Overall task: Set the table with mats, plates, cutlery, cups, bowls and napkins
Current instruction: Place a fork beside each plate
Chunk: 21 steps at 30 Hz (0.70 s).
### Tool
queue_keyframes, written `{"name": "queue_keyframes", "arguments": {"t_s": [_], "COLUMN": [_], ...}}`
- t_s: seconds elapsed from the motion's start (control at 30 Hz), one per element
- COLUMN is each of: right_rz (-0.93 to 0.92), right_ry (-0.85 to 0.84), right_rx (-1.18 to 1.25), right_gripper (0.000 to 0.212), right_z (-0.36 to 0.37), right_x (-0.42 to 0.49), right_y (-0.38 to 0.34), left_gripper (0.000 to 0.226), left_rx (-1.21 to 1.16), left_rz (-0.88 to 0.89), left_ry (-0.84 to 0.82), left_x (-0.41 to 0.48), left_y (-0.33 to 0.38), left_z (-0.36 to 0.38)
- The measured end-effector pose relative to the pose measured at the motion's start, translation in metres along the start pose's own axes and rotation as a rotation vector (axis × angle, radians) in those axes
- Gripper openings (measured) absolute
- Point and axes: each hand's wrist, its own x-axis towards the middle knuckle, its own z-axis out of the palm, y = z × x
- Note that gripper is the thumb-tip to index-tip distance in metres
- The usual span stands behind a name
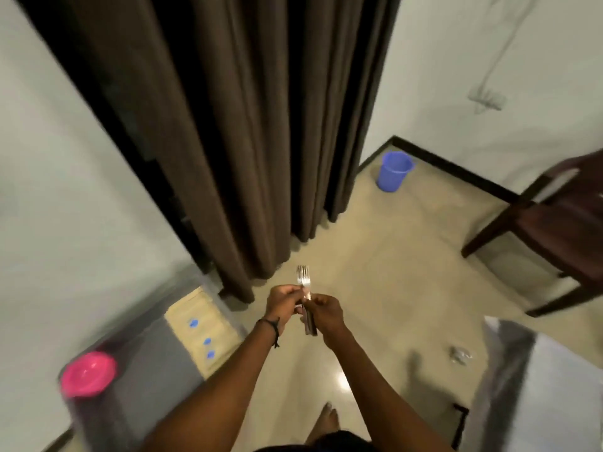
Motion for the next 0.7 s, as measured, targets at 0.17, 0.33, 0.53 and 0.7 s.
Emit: {"name": "queue_keyframes", "arguments": {"t_s": [0.17,0.33,0.53,0.7], "right_rz": [-0.018,0.009,0.074,0.121], "right_ry": [0.289,0.525,0.709,0.810], "right_rx": [0.119,0.252,0.392,0.601], "right_gripper": [0.007,0.006,0.009,0.015], "right_z": [-0.109,-0.209,-0.287,-0.338], "right_x": [0.023,0.035,0.061,0.090], "right_y": [-0.024,-0.021,-0.007,-0.022], "left_gripper": [0.010,0.009,0.012,0.007], "left_rx": [0.140,0.255,0.406,0.457], "left_rz": [0.039,0.041,0.028,0.029], "left_ry": [-0.158,-0.407,-0.585,-0.692], "left_x": [0.030,0.048,0.092,0.135], "left_y": [0.048,0.067,0.066,0.078], "left_z": [0.117,0.227,0.332,0.405]}}
